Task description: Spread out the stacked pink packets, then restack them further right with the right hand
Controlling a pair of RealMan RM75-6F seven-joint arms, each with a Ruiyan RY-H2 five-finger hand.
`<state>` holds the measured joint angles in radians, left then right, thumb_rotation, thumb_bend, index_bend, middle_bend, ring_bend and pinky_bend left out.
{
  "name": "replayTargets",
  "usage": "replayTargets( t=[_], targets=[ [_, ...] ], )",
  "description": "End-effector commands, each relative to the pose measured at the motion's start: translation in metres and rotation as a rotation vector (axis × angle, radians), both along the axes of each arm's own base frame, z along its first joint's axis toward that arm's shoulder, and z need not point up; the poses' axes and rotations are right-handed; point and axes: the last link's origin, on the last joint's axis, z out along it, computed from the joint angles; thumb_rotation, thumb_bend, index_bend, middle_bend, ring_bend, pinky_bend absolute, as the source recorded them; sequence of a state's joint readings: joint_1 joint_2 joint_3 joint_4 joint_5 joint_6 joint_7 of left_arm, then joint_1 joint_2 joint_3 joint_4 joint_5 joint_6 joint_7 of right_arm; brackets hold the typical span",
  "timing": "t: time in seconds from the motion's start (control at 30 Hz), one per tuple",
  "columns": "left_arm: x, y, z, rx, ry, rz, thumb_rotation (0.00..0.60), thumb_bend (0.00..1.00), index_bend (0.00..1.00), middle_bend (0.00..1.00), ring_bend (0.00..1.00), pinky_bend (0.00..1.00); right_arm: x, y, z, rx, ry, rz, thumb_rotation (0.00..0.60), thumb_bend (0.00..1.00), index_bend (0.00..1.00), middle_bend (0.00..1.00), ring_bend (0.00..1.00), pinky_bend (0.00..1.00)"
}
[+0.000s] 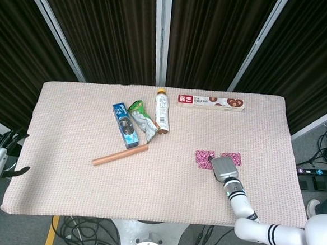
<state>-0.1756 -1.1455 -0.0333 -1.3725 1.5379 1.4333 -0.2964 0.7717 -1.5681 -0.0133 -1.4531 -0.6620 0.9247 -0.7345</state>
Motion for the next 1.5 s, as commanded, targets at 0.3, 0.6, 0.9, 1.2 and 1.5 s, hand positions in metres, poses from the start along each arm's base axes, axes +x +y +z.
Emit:
replayTargets(
  t=[0.3, 0.6, 0.9, 1.2, 1.5],
  targets=[
    [0.005, 0.0, -0.001, 0.002, -0.011, -0.016, 0.6, 0.02, 0.24, 0.18, 0.17, 0.3, -0.001, 0.024, 0.007, 0.018, 0.007, 0.015, 0.6, 0.65, 0.25, 1.0, 1.0, 0.96],
    [0.006, 0.0, 0.001, 0.008, -0.015, -0.019, 0.6, 0.02, 0.24, 0.18, 0.17, 0.3, 0.006, 0.038, 0.01, 0.039, -0.007, 0.042, 0.6, 0.65, 0.25, 1.0, 1.0, 0.96],
    [0.005, 0.0, 0.002, 0.01, -0.019, -0.014, 0.6, 0.02, 0.24, 0.18, 0.17, 0.3, 0.013, 0.029, 0.014, -0.01, -0.049, 0.051, 0.6, 0.65, 0.25, 1.0, 1.0, 0.96],
    [0.001, 0.0, 0.004, 0.016, -0.015, -0.005, 0.6, 0.02, 0.24, 0.18, 0.17, 0.3, 0.011, 0.012, 0.001, -0.006, -0.037, 0.017, 0.6, 0.65, 0.25, 1.0, 1.0, 0.96],
    [0.0, 0.0, 0.005, 0.017, -0.017, -0.004, 0.6, 0.02, 0.24, 0.18, 0.17, 0.3, 0.007, 0.018, -0.009, 0.031, -0.005, 0.012, 0.6, 0.65, 0.25, 1.0, 1.0, 0.96]
  ],
)
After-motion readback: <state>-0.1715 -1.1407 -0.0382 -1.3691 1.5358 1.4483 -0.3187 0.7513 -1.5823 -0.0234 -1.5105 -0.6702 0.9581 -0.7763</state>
